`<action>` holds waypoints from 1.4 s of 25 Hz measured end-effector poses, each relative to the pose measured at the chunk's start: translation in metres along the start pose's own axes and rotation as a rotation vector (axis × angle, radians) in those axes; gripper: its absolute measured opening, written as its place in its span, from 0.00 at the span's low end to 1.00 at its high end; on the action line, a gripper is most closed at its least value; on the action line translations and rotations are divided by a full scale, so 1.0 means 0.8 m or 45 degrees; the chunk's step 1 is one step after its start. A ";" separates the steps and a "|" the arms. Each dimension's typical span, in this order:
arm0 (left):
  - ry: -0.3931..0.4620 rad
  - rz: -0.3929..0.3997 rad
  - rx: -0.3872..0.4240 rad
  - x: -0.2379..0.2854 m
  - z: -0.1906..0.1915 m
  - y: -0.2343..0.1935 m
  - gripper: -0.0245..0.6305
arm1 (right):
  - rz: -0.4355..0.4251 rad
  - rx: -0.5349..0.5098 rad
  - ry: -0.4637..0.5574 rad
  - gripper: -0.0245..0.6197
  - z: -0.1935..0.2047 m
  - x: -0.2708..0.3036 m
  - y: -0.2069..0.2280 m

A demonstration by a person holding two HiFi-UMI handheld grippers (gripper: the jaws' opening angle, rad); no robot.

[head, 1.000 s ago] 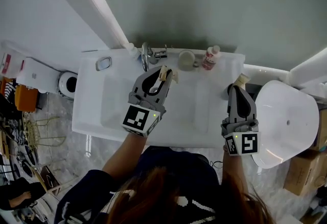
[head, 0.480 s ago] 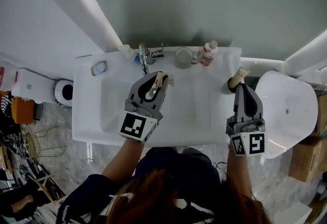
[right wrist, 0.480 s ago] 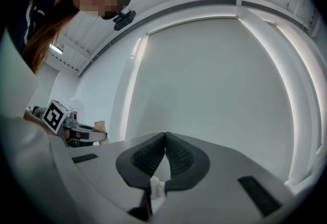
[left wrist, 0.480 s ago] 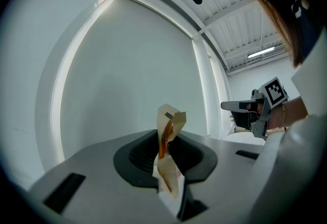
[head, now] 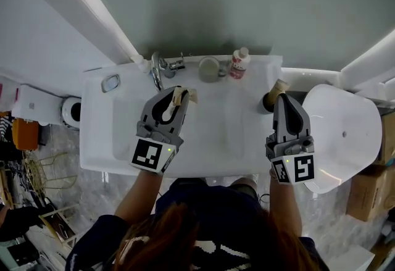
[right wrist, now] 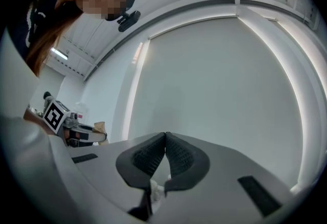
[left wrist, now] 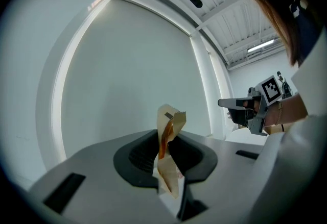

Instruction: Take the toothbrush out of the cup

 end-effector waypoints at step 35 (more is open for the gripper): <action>-0.153 -0.617 -0.024 0.053 0.027 0.277 0.15 | -0.624 0.192 -0.296 0.18 0.126 -0.030 0.236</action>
Point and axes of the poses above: the fingertips, and each gripper's own axes: x forward along the fingers, y to its right, z out of its underside, the point moved 7 cm from there along -x, backward along the fingers, and after that the axes turned 2 degrees about -y, right-handed, at the moved point
